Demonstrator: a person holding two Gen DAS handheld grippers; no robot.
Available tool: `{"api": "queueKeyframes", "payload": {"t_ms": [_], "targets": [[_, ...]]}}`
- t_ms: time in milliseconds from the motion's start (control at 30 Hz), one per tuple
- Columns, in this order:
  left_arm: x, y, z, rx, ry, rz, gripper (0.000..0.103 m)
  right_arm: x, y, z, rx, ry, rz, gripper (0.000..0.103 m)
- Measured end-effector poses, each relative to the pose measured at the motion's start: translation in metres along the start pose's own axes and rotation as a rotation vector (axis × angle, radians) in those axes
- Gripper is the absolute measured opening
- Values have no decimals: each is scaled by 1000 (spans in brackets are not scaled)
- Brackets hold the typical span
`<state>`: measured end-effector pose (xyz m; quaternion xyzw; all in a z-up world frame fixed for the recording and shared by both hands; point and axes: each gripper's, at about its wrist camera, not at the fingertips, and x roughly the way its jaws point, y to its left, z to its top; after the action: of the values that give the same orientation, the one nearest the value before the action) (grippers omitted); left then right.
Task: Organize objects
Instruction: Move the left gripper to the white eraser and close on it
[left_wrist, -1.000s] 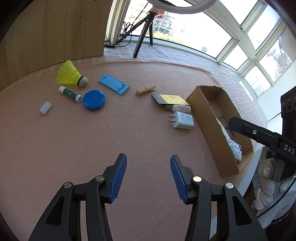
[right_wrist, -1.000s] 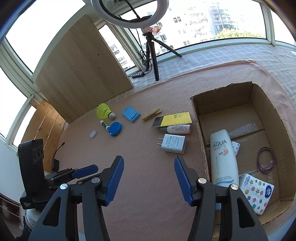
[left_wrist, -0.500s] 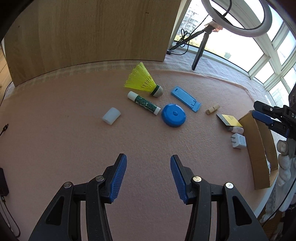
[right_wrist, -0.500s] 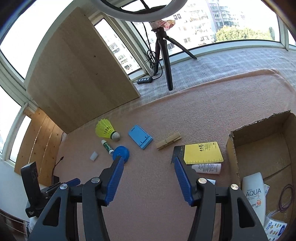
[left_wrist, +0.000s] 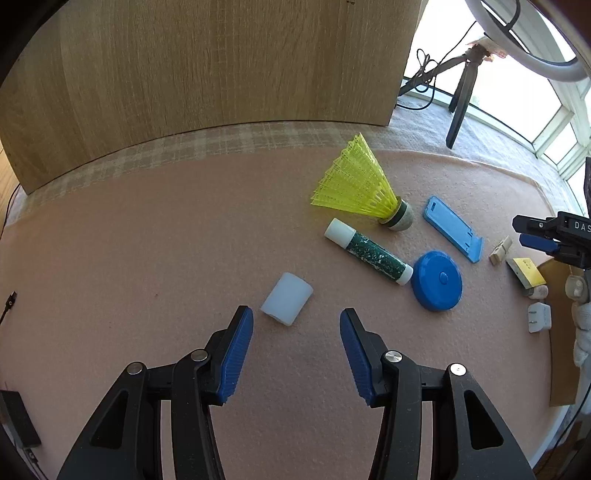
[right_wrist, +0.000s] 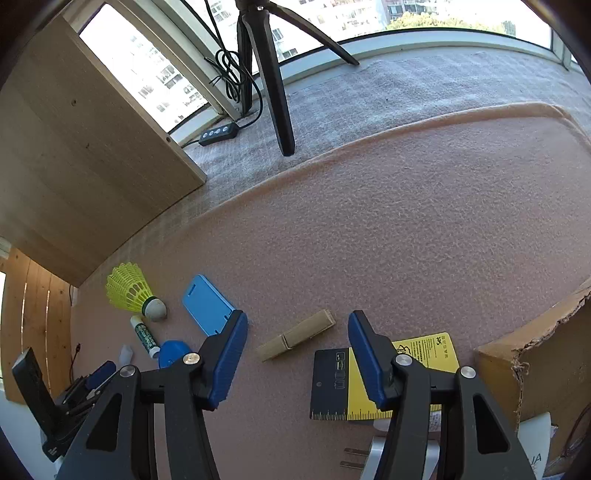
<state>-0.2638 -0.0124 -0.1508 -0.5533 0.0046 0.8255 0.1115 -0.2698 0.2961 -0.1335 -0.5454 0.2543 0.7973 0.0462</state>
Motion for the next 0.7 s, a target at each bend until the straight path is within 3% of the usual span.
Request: {"api": "queueKeyframes", "payload": {"t_ms": [133, 267, 333, 367, 467, 700], "targets": [[11, 5, 9, 3, 6, 4, 53, 20, -1, 4, 11, 54, -36, 41], [18, 9, 14, 3, 2, -5, 52, 26, 16, 3, -68, 44, -91, 35], [19, 7, 15, 20, -4, 13, 46, 31, 26, 0, -102, 71, -72, 16], [19, 7, 15, 26, -6, 20, 40, 33, 31, -3, -118, 86, -56, 12], [19, 3, 13, 45, -11, 18, 26, 36, 53, -17, -225, 75, -91, 11], [9, -2, -5, 47, -36, -6, 18, 36, 80, -54, -334, 95, -45, 7]]}}
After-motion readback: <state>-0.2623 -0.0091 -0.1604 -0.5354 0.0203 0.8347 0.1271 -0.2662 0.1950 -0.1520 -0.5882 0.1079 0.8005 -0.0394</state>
